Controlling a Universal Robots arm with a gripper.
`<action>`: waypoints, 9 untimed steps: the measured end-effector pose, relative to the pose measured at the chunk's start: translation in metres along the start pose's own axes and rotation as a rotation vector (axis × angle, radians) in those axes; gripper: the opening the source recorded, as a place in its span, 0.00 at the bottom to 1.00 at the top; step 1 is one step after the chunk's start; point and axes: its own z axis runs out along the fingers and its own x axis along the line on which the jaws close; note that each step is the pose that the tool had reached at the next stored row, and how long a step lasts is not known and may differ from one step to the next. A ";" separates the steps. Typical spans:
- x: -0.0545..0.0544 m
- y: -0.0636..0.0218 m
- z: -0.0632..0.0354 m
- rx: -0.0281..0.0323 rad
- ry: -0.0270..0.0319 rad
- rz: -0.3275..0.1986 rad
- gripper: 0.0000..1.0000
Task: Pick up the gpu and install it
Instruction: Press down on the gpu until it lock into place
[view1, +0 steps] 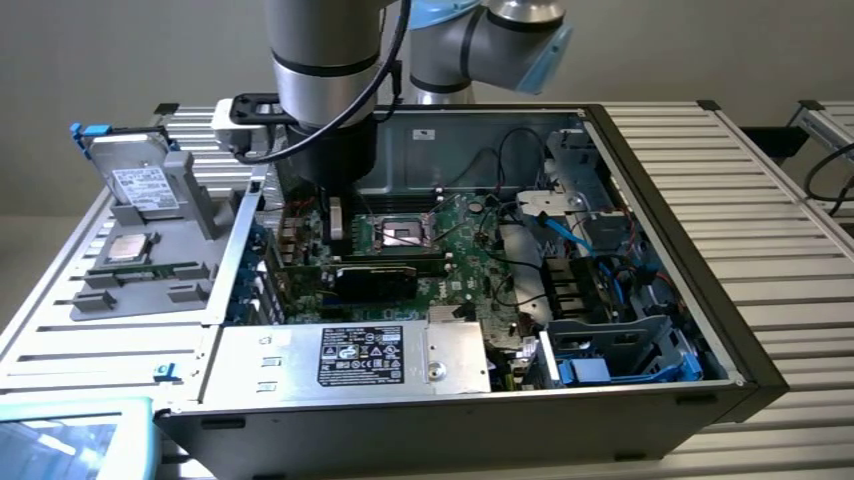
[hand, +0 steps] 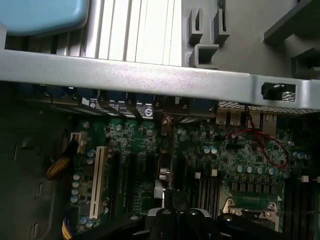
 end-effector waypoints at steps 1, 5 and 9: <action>0.001 -0.0044 -0.0003 0.0000 0.0000 0.000 0.12; 0.004 -0.0223 -0.0016 0.0000 0.0000 0.000 0.12; 0.006 -0.0396 -0.0027 -0.0002 0.0000 0.000 0.12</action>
